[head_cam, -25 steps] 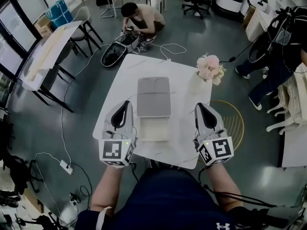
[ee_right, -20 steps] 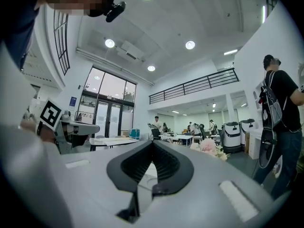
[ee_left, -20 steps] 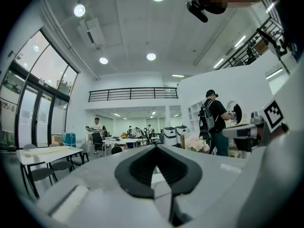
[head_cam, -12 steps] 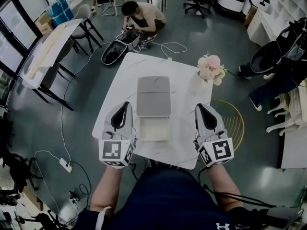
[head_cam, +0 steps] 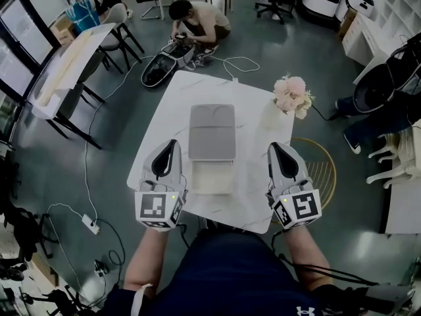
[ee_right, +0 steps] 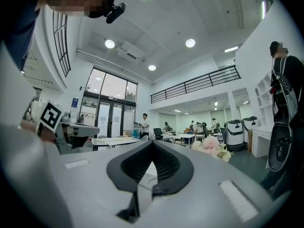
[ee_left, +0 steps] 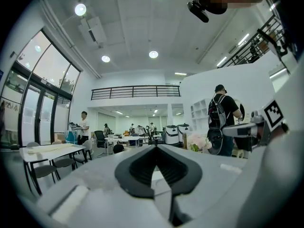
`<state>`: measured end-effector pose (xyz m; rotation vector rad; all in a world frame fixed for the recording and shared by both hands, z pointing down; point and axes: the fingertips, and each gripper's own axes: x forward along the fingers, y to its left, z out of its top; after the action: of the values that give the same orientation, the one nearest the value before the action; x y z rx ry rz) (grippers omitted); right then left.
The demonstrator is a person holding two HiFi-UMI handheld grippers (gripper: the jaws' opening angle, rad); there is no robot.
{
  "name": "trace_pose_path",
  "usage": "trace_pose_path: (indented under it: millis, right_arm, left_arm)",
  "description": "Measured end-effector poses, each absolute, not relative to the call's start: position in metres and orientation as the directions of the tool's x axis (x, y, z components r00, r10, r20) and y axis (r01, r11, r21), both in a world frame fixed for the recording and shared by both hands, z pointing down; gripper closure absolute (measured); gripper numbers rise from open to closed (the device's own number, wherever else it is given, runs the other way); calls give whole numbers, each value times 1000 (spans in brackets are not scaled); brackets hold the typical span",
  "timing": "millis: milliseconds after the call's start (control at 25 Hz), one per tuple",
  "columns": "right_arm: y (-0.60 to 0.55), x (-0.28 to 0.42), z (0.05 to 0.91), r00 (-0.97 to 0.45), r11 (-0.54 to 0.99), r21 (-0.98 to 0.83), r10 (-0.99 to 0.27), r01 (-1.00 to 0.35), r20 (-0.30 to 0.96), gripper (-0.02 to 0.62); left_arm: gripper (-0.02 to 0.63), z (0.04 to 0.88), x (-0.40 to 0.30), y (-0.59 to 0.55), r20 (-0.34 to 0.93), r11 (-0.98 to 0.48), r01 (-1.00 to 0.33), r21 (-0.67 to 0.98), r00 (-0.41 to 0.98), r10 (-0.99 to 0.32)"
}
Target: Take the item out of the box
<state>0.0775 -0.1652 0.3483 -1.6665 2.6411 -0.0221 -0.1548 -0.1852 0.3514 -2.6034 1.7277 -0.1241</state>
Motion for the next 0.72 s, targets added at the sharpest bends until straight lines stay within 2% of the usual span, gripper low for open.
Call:
trace_pose_path:
  millis: [720]
  right_arm:
    - [-170, 79, 357, -433, 432, -50, -901, -900, 12, 594]
  left_arm:
    - [604, 361, -159, -191, 84, -382, -923, -53, 377, -922]
